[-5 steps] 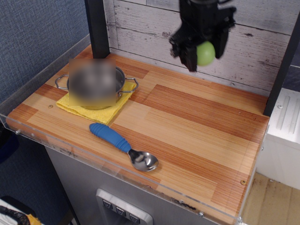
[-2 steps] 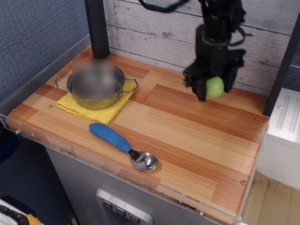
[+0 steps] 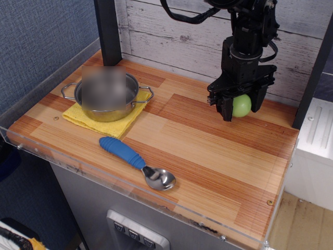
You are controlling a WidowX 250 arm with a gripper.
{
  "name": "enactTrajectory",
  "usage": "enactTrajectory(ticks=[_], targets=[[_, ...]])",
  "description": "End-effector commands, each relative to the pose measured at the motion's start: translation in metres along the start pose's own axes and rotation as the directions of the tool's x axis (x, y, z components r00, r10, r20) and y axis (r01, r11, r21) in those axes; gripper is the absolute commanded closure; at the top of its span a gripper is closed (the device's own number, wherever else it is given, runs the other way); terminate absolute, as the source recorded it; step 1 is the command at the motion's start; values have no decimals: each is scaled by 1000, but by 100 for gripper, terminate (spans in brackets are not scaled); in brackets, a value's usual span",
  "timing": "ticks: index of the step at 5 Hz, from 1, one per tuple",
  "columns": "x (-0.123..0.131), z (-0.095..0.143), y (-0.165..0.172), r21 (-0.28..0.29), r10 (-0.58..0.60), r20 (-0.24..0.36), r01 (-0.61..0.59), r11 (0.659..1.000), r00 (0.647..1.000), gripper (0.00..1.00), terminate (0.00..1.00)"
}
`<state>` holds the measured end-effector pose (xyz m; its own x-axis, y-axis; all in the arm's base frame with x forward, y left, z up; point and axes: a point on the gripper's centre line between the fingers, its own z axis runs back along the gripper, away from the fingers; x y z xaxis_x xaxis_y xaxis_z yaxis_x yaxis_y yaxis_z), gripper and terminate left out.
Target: Remove the pear from the pot and place it on the right back corner of the counter.
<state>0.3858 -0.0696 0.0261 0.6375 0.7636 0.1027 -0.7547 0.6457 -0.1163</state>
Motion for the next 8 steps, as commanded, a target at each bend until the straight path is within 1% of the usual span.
enactTrajectory(ticks=[1,2,3,4,5,6,7,8], targets=[[3,16,5,-25,19,24,-18,1000,1000,0,0],[3,19,8,-16,18,37,-18,1000,999,0,0],[4,23,10,-26,21,40,-20,999,999,0,0],[6,34,10,-68,25,16,-24,997,1000,0,0],[5,49,10,-104,24,18,-22,994,1000,0,0],[5,72,15,-150,36,24,-32,988,999,0,0],[4,98,24,-161,74,74,-61,985,995,0,0],[3,118,34,-185,103,75,-88,979,992,0,0]])
